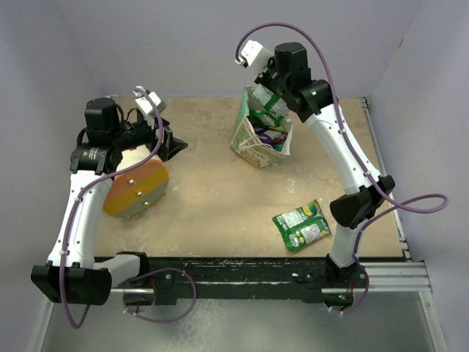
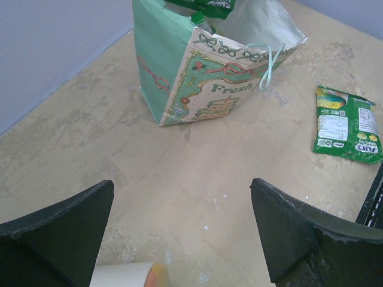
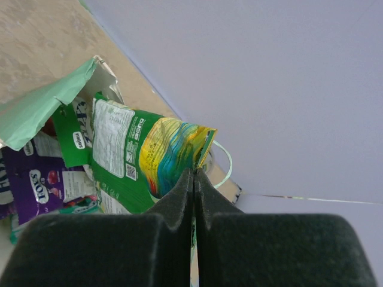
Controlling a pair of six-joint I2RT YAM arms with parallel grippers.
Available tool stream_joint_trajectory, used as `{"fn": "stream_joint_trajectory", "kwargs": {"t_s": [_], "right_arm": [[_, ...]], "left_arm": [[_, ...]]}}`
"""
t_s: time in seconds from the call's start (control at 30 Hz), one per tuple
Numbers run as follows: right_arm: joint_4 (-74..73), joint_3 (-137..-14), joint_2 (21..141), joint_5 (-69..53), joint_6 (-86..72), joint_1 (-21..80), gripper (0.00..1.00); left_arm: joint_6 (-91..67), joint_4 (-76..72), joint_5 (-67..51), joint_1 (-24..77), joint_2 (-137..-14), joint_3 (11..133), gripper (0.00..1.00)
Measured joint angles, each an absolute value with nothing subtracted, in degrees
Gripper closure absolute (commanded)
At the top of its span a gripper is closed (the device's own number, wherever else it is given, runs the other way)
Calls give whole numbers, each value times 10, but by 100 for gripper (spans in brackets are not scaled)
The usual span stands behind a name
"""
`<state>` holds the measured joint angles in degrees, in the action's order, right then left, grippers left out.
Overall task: Place the snacks into the paper bag
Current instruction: Place the snack in the paper bag.
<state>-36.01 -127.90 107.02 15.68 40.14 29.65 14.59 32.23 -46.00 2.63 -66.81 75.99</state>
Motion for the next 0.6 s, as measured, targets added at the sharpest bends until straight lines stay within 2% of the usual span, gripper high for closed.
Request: {"fn": "stream_joint_trajectory", "kwargs": {"t_s": [0.27, 0.6], "right_arm": [[-336, -1232, 1070, 175, 458, 319, 100], [-326, -1179, 1070, 143, 476, 322, 100]], "left_arm": [[146, 322, -460, 26, -668, 760, 1], [146, 322, -460, 26, -668, 760, 1]]}}
